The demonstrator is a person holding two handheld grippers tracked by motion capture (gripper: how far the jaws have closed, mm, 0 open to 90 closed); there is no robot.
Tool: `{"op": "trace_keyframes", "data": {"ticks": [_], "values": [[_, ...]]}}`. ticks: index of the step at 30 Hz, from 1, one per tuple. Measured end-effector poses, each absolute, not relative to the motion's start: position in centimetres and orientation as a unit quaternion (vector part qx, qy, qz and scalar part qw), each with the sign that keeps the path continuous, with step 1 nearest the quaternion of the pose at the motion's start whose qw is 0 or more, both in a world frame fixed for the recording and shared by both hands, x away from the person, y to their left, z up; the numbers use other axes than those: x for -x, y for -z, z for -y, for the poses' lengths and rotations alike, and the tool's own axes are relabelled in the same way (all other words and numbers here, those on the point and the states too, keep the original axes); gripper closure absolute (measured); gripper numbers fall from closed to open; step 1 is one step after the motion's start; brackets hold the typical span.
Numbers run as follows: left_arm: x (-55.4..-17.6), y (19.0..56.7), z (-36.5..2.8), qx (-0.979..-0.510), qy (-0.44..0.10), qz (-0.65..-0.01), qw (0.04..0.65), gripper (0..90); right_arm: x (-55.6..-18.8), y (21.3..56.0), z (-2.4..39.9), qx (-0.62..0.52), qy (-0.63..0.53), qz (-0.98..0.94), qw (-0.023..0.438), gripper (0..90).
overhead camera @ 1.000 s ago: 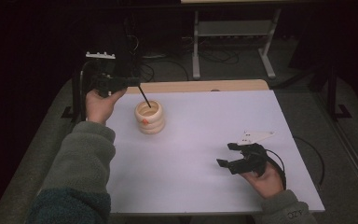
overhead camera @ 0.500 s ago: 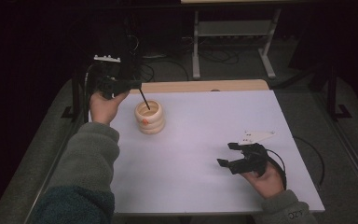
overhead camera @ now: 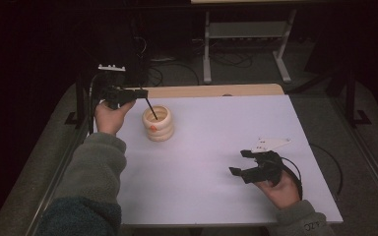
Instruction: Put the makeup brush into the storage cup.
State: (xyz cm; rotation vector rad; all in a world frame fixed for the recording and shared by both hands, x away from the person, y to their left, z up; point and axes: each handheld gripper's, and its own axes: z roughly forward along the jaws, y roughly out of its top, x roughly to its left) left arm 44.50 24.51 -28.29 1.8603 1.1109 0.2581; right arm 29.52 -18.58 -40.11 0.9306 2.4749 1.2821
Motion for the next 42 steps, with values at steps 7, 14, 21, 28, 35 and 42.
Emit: {"op": "trace_keyframes", "data": {"ticks": [7,14,21,28,35,42], "values": [[-44.4,29.5,-24.5,-0.756,-0.101,-0.455,0.460,84.7,-29.5,39.9,18.7,-0.319,-0.439,-0.833,0.104,23.0],[-44.4,30.7,-24.7,-0.756,-0.098,-0.461,0.455,84.6,-29.5,39.8,18.7,-0.320,-0.439,-0.833,0.104,23.0],[-44.3,31.7,-24.8,-0.757,-0.097,-0.462,0.452,84.6,-29.5,39.8,18.7,-0.320,-0.437,-0.834,0.106,23.0],[-44.1,32.3,-24.7,-0.756,-0.096,-0.463,0.452,84.6,-29.4,39.9,18.6,-0.321,-0.437,-0.834,0.104,23.0],[-44.2,33.2,-24.5,-0.756,-0.095,-0.467,0.449,84.5,-29.4,39.9,18.6,-0.319,-0.436,-0.835,0.105,23.1],[-44.0,33.9,-24.5,-0.761,-0.093,-0.467,0.441,84.4,-29.5,40.0,18.5,-0.317,-0.434,-0.837,0.106,23.1]]}}
